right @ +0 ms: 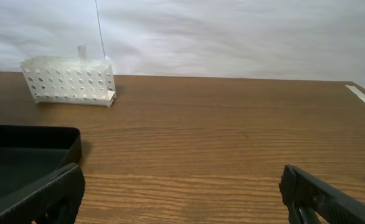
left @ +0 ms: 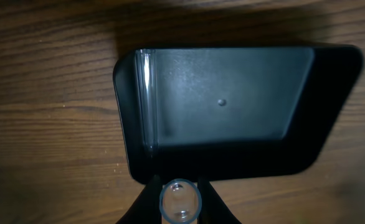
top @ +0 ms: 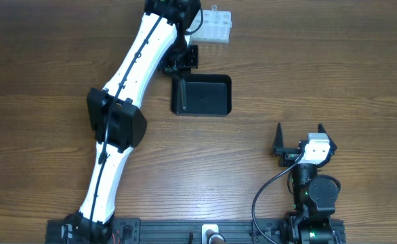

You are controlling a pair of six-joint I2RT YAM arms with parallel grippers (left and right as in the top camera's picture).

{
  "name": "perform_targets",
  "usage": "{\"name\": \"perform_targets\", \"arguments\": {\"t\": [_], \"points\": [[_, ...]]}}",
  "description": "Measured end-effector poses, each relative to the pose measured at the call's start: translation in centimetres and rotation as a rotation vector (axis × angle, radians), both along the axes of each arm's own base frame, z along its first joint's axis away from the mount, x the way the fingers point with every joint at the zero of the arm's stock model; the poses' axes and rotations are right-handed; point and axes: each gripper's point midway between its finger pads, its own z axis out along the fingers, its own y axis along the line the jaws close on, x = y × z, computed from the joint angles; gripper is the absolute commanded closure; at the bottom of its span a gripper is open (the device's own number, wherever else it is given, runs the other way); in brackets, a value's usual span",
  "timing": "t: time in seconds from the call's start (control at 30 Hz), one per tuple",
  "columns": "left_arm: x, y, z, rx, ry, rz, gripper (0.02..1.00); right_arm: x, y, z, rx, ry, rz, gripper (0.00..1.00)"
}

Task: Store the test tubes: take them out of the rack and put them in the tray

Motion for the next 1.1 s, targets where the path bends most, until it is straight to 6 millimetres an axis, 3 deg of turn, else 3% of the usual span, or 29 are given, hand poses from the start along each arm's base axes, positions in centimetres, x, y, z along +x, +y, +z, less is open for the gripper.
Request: {"name": "perform_targets", "arguments": {"t": [0.43,0.83,1.1], "points": [[0.6,-0.3,-3.7,0.015,0.04,0.001,0.969,0.0,0.0,0.0,0.0,0.0,0.0,0.009],[1.7,-0.8,-4.1,-0.002,0.004,0.004,0.967,0.0,0.0,0.0,0.0,0.0,0.0,0.009],[1.4,-0.7,-6.8,0.022,0.056,0.005,0.967,0.0,0.0,0.0,0.0,0.0,0.0,0.007]]}}
